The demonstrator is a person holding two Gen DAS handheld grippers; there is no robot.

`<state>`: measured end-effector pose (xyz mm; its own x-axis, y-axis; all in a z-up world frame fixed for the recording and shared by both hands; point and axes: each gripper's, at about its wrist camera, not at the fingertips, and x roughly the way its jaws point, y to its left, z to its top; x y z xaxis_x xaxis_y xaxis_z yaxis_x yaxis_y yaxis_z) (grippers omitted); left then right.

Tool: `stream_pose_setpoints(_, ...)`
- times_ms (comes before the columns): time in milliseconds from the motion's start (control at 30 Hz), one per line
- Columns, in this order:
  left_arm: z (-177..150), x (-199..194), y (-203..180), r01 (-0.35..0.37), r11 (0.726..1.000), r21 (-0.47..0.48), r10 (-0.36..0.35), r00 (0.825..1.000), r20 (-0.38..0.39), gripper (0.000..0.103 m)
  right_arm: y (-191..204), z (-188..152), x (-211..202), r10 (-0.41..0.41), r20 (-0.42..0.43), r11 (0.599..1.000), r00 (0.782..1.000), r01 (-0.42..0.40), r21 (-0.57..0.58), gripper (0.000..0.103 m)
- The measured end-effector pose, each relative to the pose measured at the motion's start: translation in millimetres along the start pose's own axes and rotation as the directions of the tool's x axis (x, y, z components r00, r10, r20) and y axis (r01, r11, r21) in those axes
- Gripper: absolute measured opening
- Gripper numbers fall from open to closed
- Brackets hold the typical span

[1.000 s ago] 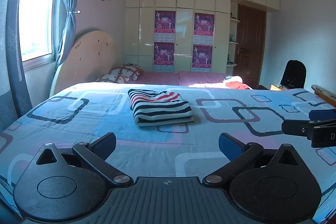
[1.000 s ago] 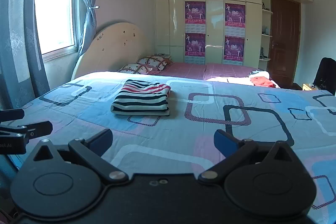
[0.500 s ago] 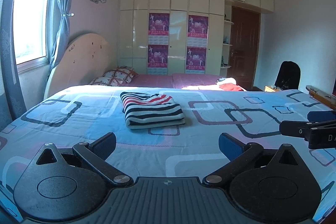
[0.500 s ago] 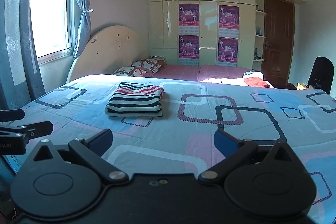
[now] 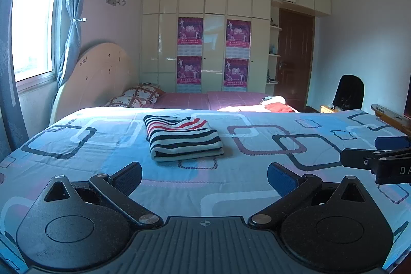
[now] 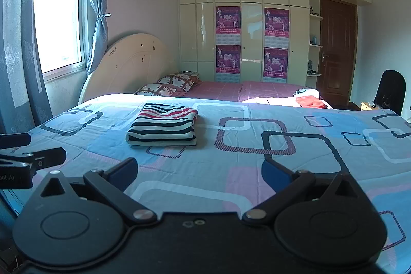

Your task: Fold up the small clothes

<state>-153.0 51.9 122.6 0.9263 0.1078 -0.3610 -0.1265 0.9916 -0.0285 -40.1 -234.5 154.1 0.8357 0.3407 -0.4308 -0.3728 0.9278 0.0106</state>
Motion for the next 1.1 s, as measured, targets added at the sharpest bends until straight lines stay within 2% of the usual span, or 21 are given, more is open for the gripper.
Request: stream_pose_setpoints(1100, 3.4, 3.6, 4.2, 0.013, 1.0, -0.014, -0.013, 1.0, 0.003, 0.103, 3.7, 3.9, 2.4, 0.008, 0.007, 1.0, 1.0, -0.008, -0.003, 0.102)
